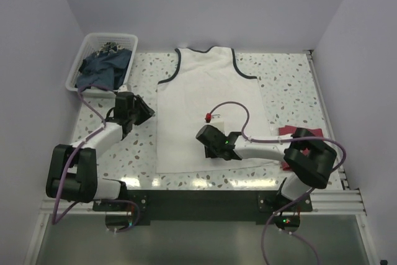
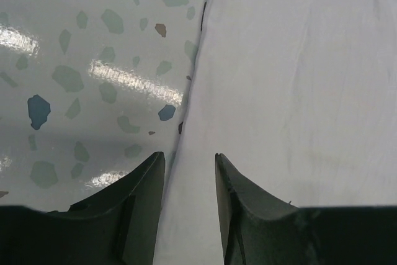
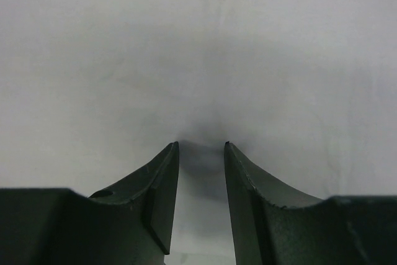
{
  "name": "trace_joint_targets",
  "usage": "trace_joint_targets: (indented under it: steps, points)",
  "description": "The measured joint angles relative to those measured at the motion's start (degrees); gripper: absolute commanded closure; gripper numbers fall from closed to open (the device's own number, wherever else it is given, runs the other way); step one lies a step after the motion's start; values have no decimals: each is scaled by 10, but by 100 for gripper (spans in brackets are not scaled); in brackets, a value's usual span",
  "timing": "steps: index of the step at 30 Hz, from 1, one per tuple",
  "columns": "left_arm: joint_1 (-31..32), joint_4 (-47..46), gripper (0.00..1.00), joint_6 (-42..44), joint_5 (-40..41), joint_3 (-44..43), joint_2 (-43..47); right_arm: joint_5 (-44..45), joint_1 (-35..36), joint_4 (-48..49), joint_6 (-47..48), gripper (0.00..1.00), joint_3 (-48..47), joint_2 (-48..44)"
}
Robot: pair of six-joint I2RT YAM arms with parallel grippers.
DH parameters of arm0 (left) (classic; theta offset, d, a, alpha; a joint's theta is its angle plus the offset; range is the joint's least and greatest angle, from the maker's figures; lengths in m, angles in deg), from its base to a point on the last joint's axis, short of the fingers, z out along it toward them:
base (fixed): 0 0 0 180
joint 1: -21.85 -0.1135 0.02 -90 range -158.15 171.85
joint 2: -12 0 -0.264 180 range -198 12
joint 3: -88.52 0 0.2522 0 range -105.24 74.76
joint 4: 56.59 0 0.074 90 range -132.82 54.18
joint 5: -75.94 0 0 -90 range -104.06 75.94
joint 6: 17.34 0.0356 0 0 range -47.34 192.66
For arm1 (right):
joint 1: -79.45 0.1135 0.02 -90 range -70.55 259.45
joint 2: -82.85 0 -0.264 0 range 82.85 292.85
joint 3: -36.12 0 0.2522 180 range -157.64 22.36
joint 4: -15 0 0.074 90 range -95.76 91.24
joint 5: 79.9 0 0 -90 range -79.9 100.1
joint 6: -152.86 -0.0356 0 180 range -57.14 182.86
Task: Fold and stack the tank tops
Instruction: Flatten the tank top out
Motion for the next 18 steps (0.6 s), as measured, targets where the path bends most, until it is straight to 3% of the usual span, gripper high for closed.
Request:
trace_joint_targets:
  steps: [5, 9, 13, 18]
  points:
    - [0, -10, 55, 1, 3, 2, 13, -8, 14, -31, -17, 59, 85, -97]
    - [0, -33, 54, 3, -11, 0, -5, 0, 35, -96, -23, 58, 89, -152]
    - [0, -40, 53, 9, -38, -33, -75, 27, 100, -145, -23, 58, -8, -122]
    - [0, -37, 53, 21, -42, -80, -120, 46, 203, -143, -19, 58, -197, 32]
